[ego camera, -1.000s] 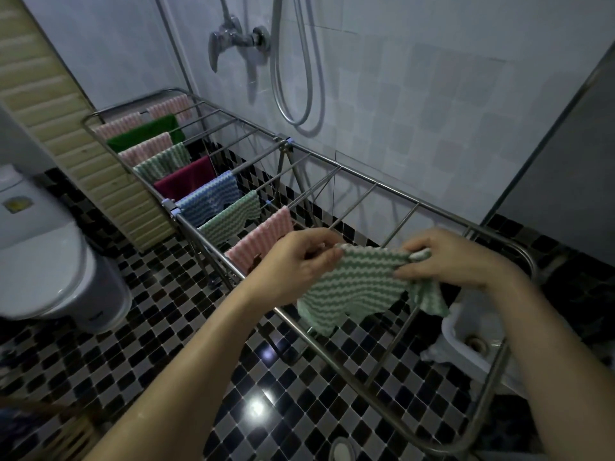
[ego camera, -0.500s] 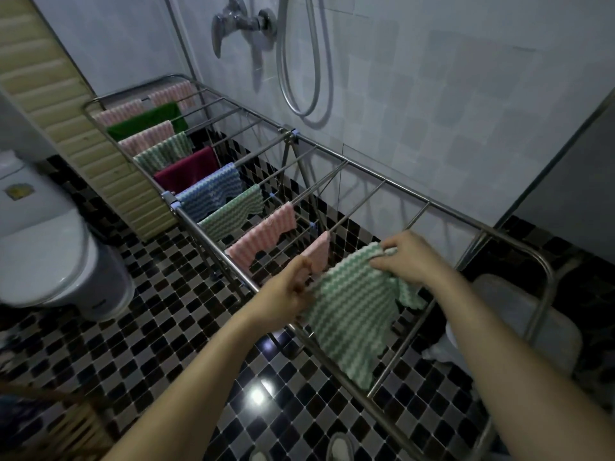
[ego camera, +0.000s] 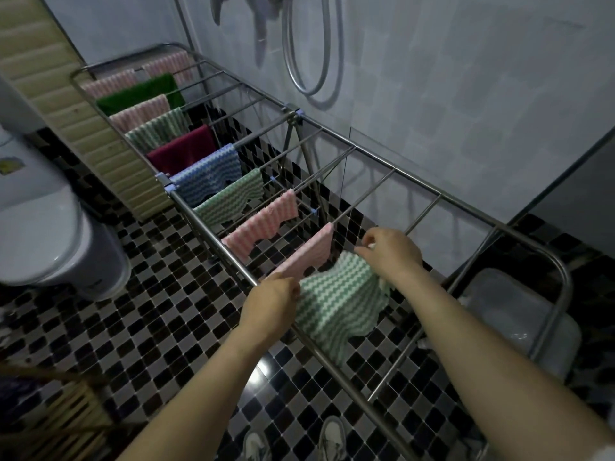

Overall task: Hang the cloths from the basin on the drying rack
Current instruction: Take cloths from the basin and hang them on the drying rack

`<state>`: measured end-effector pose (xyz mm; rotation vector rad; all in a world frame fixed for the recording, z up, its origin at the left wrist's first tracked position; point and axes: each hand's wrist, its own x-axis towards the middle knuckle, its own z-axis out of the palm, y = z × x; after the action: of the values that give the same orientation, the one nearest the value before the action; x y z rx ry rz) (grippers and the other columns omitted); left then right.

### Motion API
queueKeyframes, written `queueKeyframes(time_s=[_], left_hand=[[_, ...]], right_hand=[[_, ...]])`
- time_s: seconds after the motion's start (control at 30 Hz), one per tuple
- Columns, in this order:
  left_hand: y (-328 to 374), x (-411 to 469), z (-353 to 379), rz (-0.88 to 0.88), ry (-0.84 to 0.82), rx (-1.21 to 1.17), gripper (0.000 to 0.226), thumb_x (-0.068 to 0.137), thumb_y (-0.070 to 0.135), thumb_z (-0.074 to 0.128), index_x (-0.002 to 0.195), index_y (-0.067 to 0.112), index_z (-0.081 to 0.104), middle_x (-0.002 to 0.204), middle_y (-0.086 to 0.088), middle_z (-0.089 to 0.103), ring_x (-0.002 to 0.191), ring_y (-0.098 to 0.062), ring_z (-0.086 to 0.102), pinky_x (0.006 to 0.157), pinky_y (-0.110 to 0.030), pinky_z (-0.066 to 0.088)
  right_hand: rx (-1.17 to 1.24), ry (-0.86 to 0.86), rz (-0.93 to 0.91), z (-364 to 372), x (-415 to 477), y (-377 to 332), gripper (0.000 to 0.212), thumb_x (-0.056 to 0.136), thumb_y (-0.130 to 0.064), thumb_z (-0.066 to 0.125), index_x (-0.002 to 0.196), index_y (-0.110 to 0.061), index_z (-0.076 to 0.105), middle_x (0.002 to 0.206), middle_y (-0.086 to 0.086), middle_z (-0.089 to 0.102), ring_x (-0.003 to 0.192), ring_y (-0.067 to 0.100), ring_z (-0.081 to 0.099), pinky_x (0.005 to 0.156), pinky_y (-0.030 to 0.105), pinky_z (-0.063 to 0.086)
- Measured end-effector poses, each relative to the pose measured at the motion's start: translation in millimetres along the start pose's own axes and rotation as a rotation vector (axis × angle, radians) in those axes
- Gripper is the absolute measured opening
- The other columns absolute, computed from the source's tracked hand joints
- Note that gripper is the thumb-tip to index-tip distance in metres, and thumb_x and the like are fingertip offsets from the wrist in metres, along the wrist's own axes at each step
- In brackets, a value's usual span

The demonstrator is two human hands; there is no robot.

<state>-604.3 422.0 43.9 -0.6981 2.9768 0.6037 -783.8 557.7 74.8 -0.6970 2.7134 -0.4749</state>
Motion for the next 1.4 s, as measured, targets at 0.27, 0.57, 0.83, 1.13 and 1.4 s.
queueKeyframes(time_s=[0.27,0.57,0.83,1.13,1.4], left_hand=[[25.0,-6.5,0.2,0.191,-0.213,-0.02,0.023,0.095,0.036,0.054,0.095,0.02,0.071,0.087,0.005,0.071,0.075,-0.009,0.065,0.07,-0.027,0.056],[21.0,-8.4,9.5,0.191,-0.243,0.026,0.026,0.095,0.036,0.055,0.091,0.017,0.071,0.079,0.003,0.069,0.067,-0.012,0.066,0.064,-0.03,0.058],[46.6,-6.6,-15.4,0.127,-0.113,-0.469,0.019,0.093,0.027,0.061,0.108,0.02,0.069,0.103,0.011,0.068,0.09,-0.003,0.064,0.08,-0.017,0.053],[87.0,-9.9,-43.9,-0.06,-0.274,-1.166,0.031,0.073,0.038,0.068,0.091,0.013,0.072,0.094,-0.009,0.074,0.083,-0.023,0.069,0.086,-0.045,0.055],[86.4,-6.4,-49.6,-0.04,-0.205,-1.267,0.011,0.096,0.014,0.055,0.089,0.007,0.061,0.082,-0.007,0.063,0.073,-0.016,0.06,0.063,-0.027,0.053]], right_hand=[[0.099,-0.258,0.173,-10.5,-10.7,30.8,0.024,0.083,-0.031,0.072,0.091,-0.009,0.069,0.084,0.007,0.068,0.076,0.02,0.065,0.073,0.036,0.056],[0.271,-0.153,0.187,5.7,-18.4,32.0,0.019,0.084,-0.032,0.071,0.086,-0.013,0.071,0.085,0.002,0.067,0.074,0.017,0.063,0.072,0.036,0.055],[0.953,-0.226,0.191,-41.9,-43.1,28.6,0.015,0.091,-0.022,0.063,0.085,-0.01,0.071,0.069,0.001,0.064,0.055,0.013,0.048,0.037,0.018,0.035],[1.698,-0.272,0.227,-52.5,-81.8,16.9,0.019,0.093,-0.009,0.055,0.102,0.004,0.065,0.077,0.008,0.06,0.059,0.007,0.056,0.039,0.01,0.044],[1.647,-0.237,0.161,-56.9,-92.2,12.5,0.031,0.087,0.01,0.04,0.098,0.001,0.068,0.083,0.009,0.066,0.067,0.012,0.063,0.038,0.014,0.044]])
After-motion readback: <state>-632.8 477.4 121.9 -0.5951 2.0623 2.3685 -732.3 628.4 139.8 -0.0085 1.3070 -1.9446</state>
